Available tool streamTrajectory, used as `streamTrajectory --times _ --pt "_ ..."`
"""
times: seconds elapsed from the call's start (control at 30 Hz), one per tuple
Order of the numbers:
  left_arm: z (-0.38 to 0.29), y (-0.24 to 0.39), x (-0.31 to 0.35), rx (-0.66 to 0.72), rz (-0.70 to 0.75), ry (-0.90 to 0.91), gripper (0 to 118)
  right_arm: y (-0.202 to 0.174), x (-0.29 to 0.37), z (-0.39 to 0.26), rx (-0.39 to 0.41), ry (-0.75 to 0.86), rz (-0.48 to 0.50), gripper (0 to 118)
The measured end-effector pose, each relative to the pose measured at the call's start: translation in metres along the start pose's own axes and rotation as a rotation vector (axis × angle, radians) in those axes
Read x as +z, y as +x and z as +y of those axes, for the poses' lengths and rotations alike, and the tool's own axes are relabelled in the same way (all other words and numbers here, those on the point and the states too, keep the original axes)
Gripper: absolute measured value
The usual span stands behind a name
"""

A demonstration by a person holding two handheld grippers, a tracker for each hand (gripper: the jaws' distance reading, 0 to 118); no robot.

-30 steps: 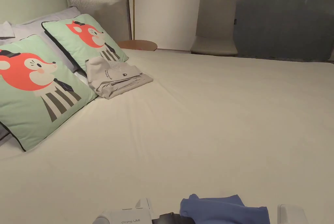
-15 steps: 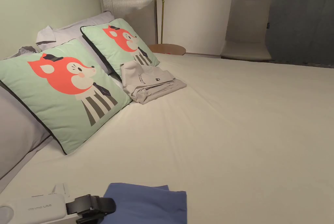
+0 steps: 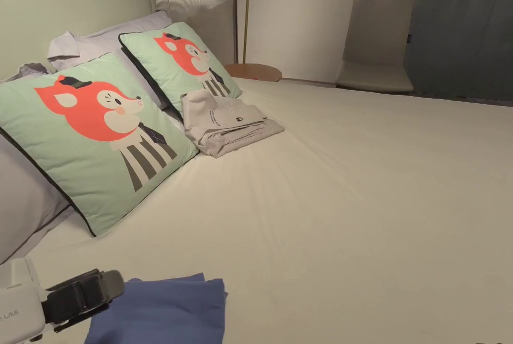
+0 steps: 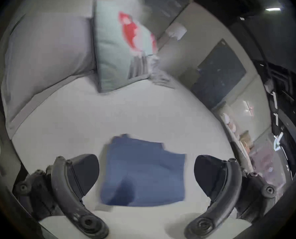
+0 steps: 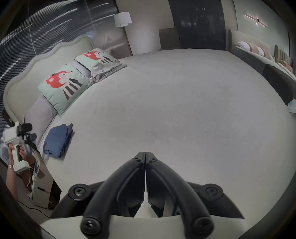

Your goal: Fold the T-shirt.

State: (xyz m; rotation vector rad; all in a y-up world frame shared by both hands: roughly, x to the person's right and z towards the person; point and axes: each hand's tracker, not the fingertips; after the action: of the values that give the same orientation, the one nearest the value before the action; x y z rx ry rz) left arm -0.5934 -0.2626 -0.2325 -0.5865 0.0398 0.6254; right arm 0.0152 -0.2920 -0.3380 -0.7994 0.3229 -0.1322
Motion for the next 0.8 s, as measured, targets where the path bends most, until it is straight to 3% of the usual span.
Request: streamTrajectory --times 0.07,0.1,0.2,0.23,0.43,0.63,0.8 --pt "-0.008 0.031 -0.003 0.004 -0.091 -0.067 106 0.004 0.004 -0.001 -0.012 0.013 0.012 1" --pt "-0.018 0.050 -0.006 0.007 -0.135 -0.109 97 0.006 0.007 -0.003 -0.016 0.022 0.016 1" --pt "-0.049 0.102 -0.029 -0.035 -0.190 -0.171 18 0.019 0.016 -0.009 -0.034 0.046 0.017 1" --pt "-0.063 0.123 -0.038 -0.064 -0.178 -0.195 0 0.023 0.021 -0.011 -0.043 0.056 0.017 1" --pt "-0.099 0.224 -0.068 -0.220 -0.159 -0.109 0 0.041 0.066 -0.009 0.000 0.212 -0.102 1" --pt "-0.111 0.341 -0.037 -0.517 -0.053 0.336 0 0.051 0.124 0.022 0.078 0.550 -0.231 1" --pt "-0.113 0.393 -0.012 -0.580 -0.076 0.609 0 0.049 0.163 0.045 0.156 0.823 -0.326 1"
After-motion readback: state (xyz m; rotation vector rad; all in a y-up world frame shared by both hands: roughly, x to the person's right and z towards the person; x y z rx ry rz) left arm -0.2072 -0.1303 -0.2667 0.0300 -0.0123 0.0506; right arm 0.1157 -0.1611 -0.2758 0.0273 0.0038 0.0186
